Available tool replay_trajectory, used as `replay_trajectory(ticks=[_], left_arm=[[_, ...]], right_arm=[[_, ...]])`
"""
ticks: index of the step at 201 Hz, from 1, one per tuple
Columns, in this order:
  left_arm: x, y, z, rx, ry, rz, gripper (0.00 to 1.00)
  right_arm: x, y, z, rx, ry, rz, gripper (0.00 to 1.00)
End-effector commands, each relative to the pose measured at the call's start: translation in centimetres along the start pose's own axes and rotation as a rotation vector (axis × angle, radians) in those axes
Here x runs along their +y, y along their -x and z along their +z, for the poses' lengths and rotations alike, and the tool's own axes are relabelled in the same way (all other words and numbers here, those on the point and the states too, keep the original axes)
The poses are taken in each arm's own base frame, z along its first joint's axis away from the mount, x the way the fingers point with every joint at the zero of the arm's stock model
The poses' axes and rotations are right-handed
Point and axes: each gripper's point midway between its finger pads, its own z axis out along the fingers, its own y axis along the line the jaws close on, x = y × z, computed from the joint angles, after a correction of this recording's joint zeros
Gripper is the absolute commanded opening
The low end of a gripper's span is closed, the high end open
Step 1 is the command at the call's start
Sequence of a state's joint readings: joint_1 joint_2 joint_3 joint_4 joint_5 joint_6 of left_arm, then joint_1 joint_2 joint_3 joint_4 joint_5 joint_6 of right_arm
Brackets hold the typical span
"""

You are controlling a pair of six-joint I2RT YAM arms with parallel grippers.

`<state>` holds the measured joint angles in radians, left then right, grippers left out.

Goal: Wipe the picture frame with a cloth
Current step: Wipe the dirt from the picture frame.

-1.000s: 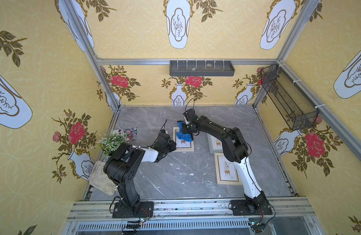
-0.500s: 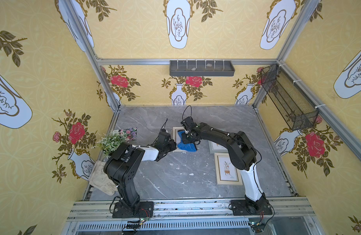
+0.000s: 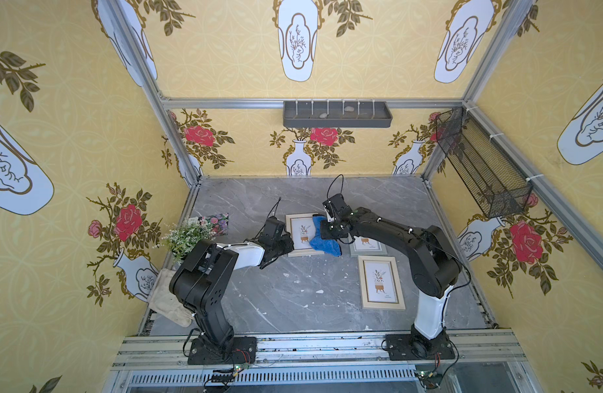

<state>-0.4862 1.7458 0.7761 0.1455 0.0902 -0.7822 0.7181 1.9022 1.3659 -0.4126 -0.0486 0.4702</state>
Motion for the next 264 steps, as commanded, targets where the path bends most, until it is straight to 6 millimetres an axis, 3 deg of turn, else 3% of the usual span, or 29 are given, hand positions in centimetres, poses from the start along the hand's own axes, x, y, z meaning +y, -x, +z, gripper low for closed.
replay_trajectory(ticks=[1, 48, 62, 74, 89, 105, 125, 154, 176, 230, 264], left_arm=[[5.5, -5.7, -0.8, 0.218, 0.215, 0.000, 0.21], [5.8, -5.9, -0.6, 0.225, 0.231, 0.005, 0.21], [6.0, -6.1, -0.6, 0.227, 0.237, 0.003, 0.21], [6.2, -6.2, -0.6, 0.229, 0.241, 0.002, 0.21], [6.4, -6.4, -0.5, 0.233, 0.244, 0.000, 0.21], [6.5, -6.5, -0.5, 0.234, 0.244, -0.002, 0.21], [6.5, -6.6, -0.5, 0.234, 0.242, -0.005, 0.21], [6.5, -6.6, -0.4, 0.234, 0.241, -0.009, 0.21], [6.4, -6.7, -0.4, 0.235, 0.237, -0.011, 0.21], [6.3, -6.5, -0.7, 0.233, 0.236, 0.000, 0.21], [5.7, -5.9, -1.0, 0.217, 0.222, 0.005, 0.24]], right_arm=[[1.4, 0.4, -0.2, -0.033, 0.047, -0.014, 0.10], [4.2, -2.9, 2.6, 0.061, 0.054, -0.090, 0.09], [3.5, -3.8, 3.0, 0.085, 0.030, -0.083, 0.09], [1.7, -4.3, 3.0, 0.094, -0.019, -0.063, 0.09], [-0.4, -4.1, 2.6, 0.086, -0.065, -0.040, 0.09], [-0.9, -3.7, 1.9, 0.071, -0.081, -0.053, 0.09], [1.3, -3.8, 1.8, 0.066, -0.045, -0.094, 0.09], [6.1, -5.1, 3.5, 0.098, 0.025, -0.149, 0.09], [7.1, -5.5, 4.5, 0.108, 0.031, -0.154, 0.09], [1.2, -4.7, 2.7, 0.090, -0.071, -0.092, 0.09], [1.3, -3.2, 0.8, 0.032, -0.049, -0.107, 0.09]])
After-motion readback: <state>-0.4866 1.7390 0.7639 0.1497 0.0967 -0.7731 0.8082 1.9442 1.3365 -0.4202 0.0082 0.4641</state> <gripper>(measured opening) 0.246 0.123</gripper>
